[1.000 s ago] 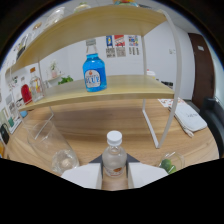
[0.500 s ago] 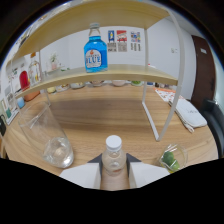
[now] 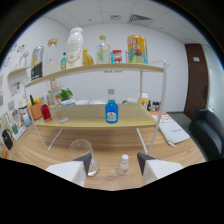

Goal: Make me a cup of Mojito.

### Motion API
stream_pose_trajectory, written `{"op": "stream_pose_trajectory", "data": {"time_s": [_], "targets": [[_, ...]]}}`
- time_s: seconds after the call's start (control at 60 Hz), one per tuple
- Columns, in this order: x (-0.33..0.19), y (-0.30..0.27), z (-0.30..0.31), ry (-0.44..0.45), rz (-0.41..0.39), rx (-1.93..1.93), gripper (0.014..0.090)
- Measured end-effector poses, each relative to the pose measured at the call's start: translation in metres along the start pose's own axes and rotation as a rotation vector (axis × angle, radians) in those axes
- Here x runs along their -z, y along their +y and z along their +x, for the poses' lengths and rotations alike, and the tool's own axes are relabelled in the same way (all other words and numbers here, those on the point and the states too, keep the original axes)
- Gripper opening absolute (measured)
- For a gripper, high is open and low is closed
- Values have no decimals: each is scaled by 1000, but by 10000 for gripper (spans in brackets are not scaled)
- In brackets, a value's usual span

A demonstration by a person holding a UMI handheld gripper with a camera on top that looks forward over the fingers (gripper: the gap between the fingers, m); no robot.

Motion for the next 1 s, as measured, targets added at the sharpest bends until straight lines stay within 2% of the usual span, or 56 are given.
{"op": "stream_pose_trajectory", "data": {"time_s": [0.167,0.45,0.633,0.8,1.0], "targets": [[31,-9,-44,-13,17,20,851],[52,-17,-115,-18,7,20,849],[72,-72,-170,-20,88,22,853],[91,-133,-228,-58,186,19,857],[88,-193,-277,-96,267,24,865]]}}
